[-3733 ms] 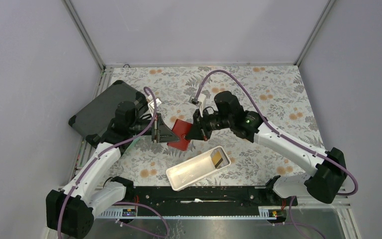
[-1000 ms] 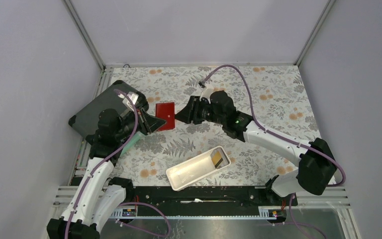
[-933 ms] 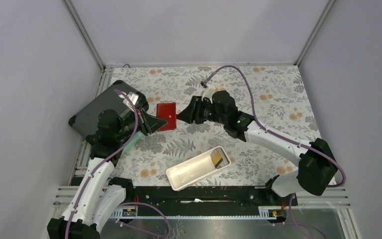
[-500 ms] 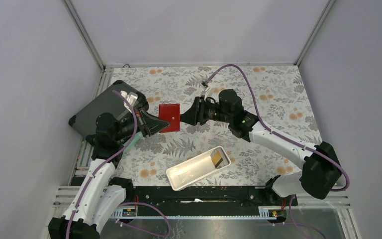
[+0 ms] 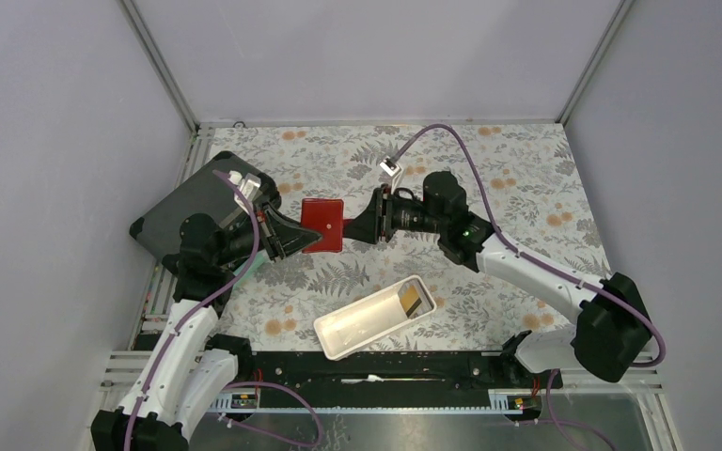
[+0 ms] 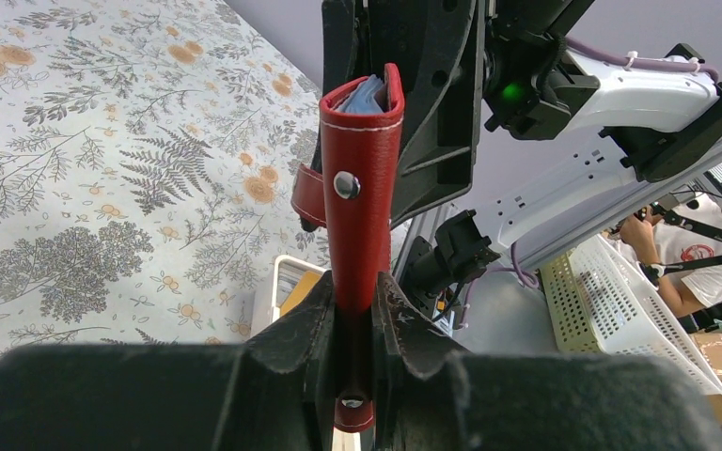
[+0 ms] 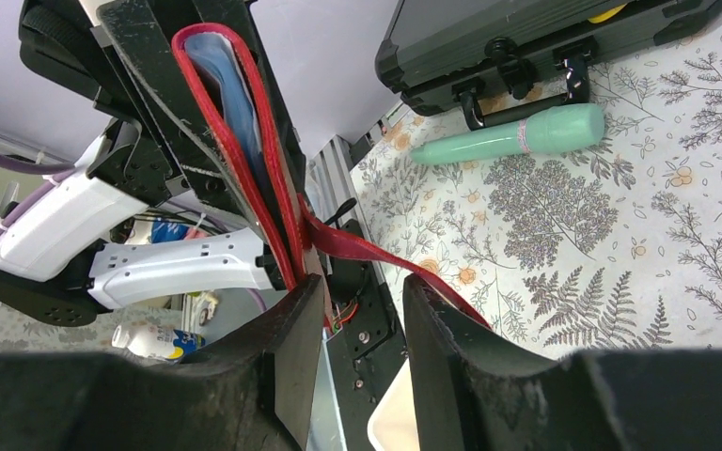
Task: Put the credit cards into the card holder
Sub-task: Open the card holder at the center of the board.
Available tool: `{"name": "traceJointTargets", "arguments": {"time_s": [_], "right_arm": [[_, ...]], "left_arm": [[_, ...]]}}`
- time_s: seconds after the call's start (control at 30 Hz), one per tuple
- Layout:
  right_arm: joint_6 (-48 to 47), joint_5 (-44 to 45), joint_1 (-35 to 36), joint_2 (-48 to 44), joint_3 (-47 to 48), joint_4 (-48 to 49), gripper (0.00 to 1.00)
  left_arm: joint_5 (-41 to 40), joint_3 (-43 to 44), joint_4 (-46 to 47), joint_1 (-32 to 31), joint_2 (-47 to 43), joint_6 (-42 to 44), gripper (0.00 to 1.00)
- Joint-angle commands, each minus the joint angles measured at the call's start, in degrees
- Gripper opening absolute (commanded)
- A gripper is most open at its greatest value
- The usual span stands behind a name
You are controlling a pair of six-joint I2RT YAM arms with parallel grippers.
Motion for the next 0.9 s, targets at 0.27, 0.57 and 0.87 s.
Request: {"name": "traceJointTargets", "arguments": {"time_s": [0.27, 0.57, 0.87], "right_arm": [[0.0, -4.1, -0.5, -4.5, -0.8, 2.9, 0.45], [1.1, -4.6, -0.5, -3.1, -1.1, 6.0, 0.45], [4.5, -8.0, -0.5, -0.1, 0.4, 11.9, 0.45]], "left_arm": [[-0.4, 0.1, 3.1, 0.1, -0.3, 0.8, 0.00], [3.1, -1.5, 11.1, 0.1, 1.2, -4.9, 0.00], [4.4, -1.9, 14.4, -0.8, 2.9, -7.2, 0.00]]}}
